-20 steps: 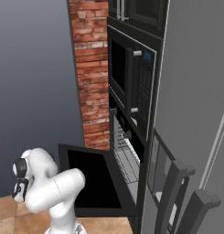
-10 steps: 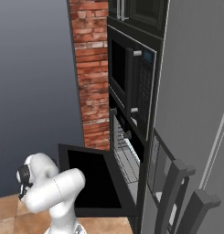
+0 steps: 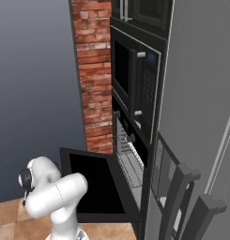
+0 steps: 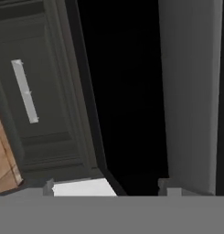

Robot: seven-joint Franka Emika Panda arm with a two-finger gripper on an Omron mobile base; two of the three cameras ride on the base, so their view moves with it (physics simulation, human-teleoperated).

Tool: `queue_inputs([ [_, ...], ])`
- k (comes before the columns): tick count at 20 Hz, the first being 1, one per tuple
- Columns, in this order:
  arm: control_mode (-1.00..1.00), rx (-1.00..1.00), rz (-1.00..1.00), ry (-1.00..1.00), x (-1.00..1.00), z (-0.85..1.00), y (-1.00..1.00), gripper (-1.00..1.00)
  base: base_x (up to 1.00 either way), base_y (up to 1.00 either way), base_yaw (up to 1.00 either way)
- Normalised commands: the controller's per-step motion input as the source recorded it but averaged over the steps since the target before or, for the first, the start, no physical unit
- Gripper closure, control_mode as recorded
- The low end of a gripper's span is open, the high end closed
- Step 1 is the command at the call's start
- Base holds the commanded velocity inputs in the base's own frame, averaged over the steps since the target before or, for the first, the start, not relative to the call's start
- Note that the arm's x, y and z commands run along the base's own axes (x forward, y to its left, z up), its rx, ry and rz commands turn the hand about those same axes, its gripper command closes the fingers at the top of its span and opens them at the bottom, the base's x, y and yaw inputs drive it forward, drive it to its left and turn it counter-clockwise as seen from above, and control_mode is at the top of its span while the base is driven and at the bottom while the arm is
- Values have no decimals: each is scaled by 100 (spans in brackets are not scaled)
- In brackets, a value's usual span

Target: Take the baked cake out of the oven and place it on the plate for cooling. Then close the oven door.

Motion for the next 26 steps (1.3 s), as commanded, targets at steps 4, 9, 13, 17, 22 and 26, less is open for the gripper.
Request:
queue_inputs([
  [4, -100, -16, 0, -5, 17, -9, -14, -100, 0, 0, 0],
  [9, -100, -21, 0, -14, 13, 0, -21, -100, 0, 0, 0],
  [13, -100, -24, 0, -16, 34, 0, -32, -100, 0, 0, 0],
  [17, -100, -25, 0, -14, 49, 0, -41, -100, 0, 0, 0],
  [22, -100, -24, 0, -14, 58, 0, -58, -100, 0, 0, 0],
  [26, -100, -23, 0, -14, 68, 3, -76, -100, 0, 0, 0],
])
